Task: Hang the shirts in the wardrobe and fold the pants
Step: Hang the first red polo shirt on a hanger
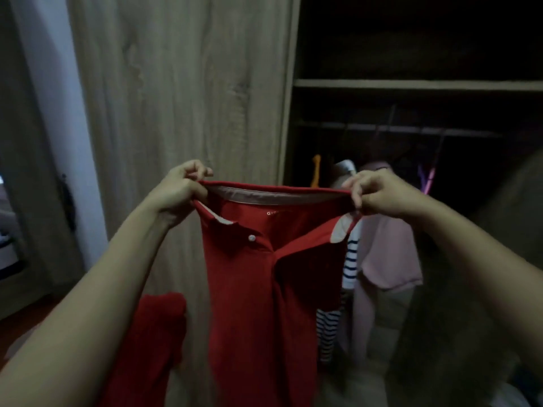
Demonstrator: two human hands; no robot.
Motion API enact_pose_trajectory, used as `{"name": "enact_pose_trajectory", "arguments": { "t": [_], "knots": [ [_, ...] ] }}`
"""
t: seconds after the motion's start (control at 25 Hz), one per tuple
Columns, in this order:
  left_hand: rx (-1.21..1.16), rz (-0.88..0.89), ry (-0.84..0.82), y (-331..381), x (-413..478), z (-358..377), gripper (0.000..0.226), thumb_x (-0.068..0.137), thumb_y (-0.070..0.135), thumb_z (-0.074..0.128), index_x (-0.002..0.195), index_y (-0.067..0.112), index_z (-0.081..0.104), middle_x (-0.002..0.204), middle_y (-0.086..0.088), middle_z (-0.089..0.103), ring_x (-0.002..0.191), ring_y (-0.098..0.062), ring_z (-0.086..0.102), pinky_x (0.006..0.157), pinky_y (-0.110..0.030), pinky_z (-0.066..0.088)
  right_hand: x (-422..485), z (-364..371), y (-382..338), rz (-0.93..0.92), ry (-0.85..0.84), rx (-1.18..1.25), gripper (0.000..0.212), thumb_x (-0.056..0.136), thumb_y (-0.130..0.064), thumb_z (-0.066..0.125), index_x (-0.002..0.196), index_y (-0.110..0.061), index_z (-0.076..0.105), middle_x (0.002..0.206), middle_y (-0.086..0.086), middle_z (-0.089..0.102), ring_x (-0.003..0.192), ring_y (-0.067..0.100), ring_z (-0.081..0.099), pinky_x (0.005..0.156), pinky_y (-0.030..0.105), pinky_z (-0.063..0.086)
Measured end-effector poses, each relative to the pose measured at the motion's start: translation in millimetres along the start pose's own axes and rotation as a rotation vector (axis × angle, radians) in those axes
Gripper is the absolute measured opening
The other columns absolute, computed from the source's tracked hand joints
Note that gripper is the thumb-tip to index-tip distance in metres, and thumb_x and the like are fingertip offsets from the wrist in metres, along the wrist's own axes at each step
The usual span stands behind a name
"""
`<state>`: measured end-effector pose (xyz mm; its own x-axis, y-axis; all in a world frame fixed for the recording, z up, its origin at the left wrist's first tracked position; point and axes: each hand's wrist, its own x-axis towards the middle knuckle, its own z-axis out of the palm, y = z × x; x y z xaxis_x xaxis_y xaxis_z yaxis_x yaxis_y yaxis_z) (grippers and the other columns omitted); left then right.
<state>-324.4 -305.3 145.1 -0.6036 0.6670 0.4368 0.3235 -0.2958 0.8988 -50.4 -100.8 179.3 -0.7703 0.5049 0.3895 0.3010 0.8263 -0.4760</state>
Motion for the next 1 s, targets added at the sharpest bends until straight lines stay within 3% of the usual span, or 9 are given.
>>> {"name": "enact_pose_trajectory", "arguments": {
  "t": [0.12,0.2,0.28,0.44,0.52,0.64,0.8,0.92,1.0],
  "knots": [
    [0.208,0.088,-0.049,-2,6,44,0.048,0.054,-0.021,0.042,0.037,0.02,0.06,0.087,0.003,0.055,0.073,-0.011,0.051,0.047,-0.013,0.04,-20,-27,15,-0.069,0.17,-0.387,0.047,0.072,0.009,0.053,0.075,-0.032,0.076,0.104,-0.008,0.067,0.095,0.01,0.062,0.082,0.025,0.051],
    [0.487,0.162,-0.044,-7,9,74,0.054,0.064,-0.019,0.044,0.055,0.024,0.074,0.086,0.005,0.061,0.081,-0.01,0.056,0.063,-0.013,0.043,-29,-22,27,-0.017,0.27,-0.614,0.038,0.075,0.0,0.053,0.095,-0.023,0.075,0.108,0.001,0.07,0.102,0.023,0.063,0.089,0.035,0.051],
    [0.8,0.271,-0.035,-11,6,101,0.044,0.067,-0.011,0.049,0.08,0.019,0.079,0.089,-0.002,0.069,0.088,-0.017,0.063,0.079,-0.018,0.045,-37,-7,43,0.134,0.139,-0.715,0.034,0.07,-0.007,0.056,0.096,-0.022,0.073,0.103,0.009,0.071,0.098,0.032,0.064,0.085,0.04,0.054],
    [0.924,0.24,-0.018,-7,-1,137,0.034,0.072,-0.005,0.053,0.087,0.013,0.077,0.094,-0.013,0.073,0.095,-0.03,0.066,0.084,-0.032,0.05,-60,-9,53,0.338,-0.085,-0.673,0.031,0.063,-0.017,0.072,0.093,-0.022,0.074,0.097,0.006,0.071,0.092,0.025,0.066,0.081,0.032,0.055],
    [0.959,0.273,0.039,-3,2,144,0.033,0.073,0.001,0.054,0.092,0.015,0.076,0.1,-0.015,0.071,0.102,-0.033,0.062,0.085,-0.036,0.049,-63,-20,51,0.32,-0.045,-0.638,0.034,0.068,-0.012,0.067,0.099,-0.024,0.073,0.103,0.004,0.07,0.097,0.024,0.064,0.082,0.027,0.052],
    [1.113,0.167,-0.125,-3,1,152,0.033,0.077,0.01,0.057,0.098,0.029,0.072,0.11,-0.01,0.065,0.104,-0.032,0.06,0.085,-0.041,0.051,-62,-32,60,0.335,0.047,-0.552,0.036,0.074,-0.001,0.055,0.097,-0.022,0.073,0.113,0.004,0.068,0.102,0.026,0.063,0.083,0.026,0.049],
    [0.972,0.229,-0.177,-10,10,149,0.041,0.071,-0.001,0.051,0.082,0.031,0.075,0.096,-0.004,0.071,0.091,-0.026,0.066,0.08,-0.039,0.056,-73,-35,83,0.43,0.121,-0.277,0.04,0.076,0.009,0.049,0.077,-0.022,0.074,0.098,0.008,0.073,0.076,0.022,0.068,0.067,0.026,0.057],
    [1.001,0.224,-0.34,-12,19,159,0.042,0.072,0.005,0.052,0.095,0.034,0.072,0.103,-0.001,0.069,0.094,-0.022,0.064,0.08,-0.036,0.054,-75,-45,84,0.442,0.253,-0.23,0.042,0.075,0.012,0.044,0.09,-0.011,0.076,0.096,0.009,0.072,0.071,0.017,0.065,0.056,0.011,0.051],
    [1.024,0.221,-0.456,-16,20,173,0.04,0.069,0.008,0.058,0.101,0.029,0.07,0.102,-0.003,0.067,0.093,-0.023,0.063,0.078,-0.034,0.054,-73,-50,84,0.454,0.257,-0.254,0.037,0.077,0.008,0.048,0.096,-0.01,0.075,0.099,0.008,0.071,0.075,0.014,0.063,0.063,0.014,0.048]
  ]
}}
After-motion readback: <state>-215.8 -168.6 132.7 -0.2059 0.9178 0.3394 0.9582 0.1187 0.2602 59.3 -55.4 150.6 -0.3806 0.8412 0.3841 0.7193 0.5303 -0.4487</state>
